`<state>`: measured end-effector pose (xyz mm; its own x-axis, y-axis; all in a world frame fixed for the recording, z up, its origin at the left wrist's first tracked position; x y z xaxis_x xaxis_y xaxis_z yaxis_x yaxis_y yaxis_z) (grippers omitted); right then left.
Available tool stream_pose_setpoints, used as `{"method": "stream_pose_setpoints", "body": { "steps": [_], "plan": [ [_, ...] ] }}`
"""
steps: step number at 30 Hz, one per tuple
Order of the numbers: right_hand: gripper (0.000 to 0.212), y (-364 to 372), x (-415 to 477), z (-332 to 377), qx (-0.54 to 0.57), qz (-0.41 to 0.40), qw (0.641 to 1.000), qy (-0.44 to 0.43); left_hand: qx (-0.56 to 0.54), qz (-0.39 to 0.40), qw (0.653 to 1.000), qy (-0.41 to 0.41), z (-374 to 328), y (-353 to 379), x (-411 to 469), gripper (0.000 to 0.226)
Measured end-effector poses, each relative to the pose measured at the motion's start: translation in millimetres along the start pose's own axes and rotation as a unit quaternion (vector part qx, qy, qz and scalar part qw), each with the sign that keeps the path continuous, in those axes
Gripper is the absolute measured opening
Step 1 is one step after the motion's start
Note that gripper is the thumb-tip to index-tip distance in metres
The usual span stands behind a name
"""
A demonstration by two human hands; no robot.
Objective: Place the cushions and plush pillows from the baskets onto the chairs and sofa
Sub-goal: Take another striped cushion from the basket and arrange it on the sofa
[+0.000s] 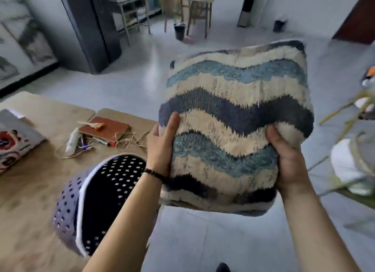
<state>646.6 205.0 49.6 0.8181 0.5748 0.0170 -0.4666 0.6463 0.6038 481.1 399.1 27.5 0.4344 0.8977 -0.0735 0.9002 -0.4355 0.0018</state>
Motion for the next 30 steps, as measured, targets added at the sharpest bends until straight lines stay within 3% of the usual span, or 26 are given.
{"method": "stream_pose_setpoints", "body": {
  "steps": [4, 8, 14, 17, 18, 20, 22, 23, 26, 30],
  "plan": [
    [0.023, -48.0, -14.3, 13.3, -0.022, 0.006, 1.000, -0.009, 0.039, -0.005, 0.998, 0.058, -2.4, 35.2, -26.7, 0.044],
    [0.042, -105.6, -26.9, 14.9, -0.008, -0.003, 1.000, 0.013, 0.091, -0.027, 0.989, 0.114, 8.0, 65.7, -64.4, 0.031],
    [0.031, -173.3, -58.4, -8.0, 0.004, -0.021, 0.995, 0.095, 0.172, -0.058, 0.979, 0.096, 43.3, 83.2, -115.2, 0.021],
    [0.033, -182.2, -65.4, -19.7, 0.019, -0.016, 0.991, 0.130, 0.224, -0.054, 0.971, 0.058, 57.9, 71.4, -125.2, 0.051],
    [0.034, -182.2, -65.6, -22.1, 0.024, -0.011, 0.990, 0.139, 0.288, -0.055, 0.955, 0.052, 64.4, 63.0, -124.1, 0.064],
    [0.030, -175.7, -63.2, -23.9, 0.015, 0.012, 0.989, 0.148, 0.492, -0.096, 0.865, 0.040, 75.6, 40.0, -114.5, 0.078],
    [0.024, -162.9, -59.3, -27.3, -0.019, 0.050, 0.988, 0.142, 0.621, -0.129, 0.773, 0.016, 86.2, 8.9, -98.3, 0.061],
    [0.024, -155.5, -57.1, -31.4, -0.036, 0.069, 0.987, 0.141, 0.643, -0.116, 0.757, -0.016, 94.3, -7.4, -89.4, 0.061],
    [0.026, -135.0, -48.5, -50.6, -0.090, 0.102, 0.981, 0.139, 0.623, -0.074, 0.772, -0.102, 124.3, -42.6, -65.3, 0.083],
    [0.026, -103.0, -30.0, -65.5, -0.095, 0.101, 0.982, 0.130, 0.499, -0.199, 0.843, -0.033, 133.2, -71.3, -21.7, 0.048]
  ]
}}
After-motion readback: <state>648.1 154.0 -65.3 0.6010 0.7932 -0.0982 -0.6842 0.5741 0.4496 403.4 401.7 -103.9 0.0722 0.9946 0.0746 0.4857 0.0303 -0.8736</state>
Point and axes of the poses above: each hand's wrist, its own x-axis towards the middle knuckle, its own y-axis out of the palm, z = x × y, the point moved 2 cm from there along x, towards the middle knuckle, and after that the axes turned 11 degrees about x, right-handed, at the moved point
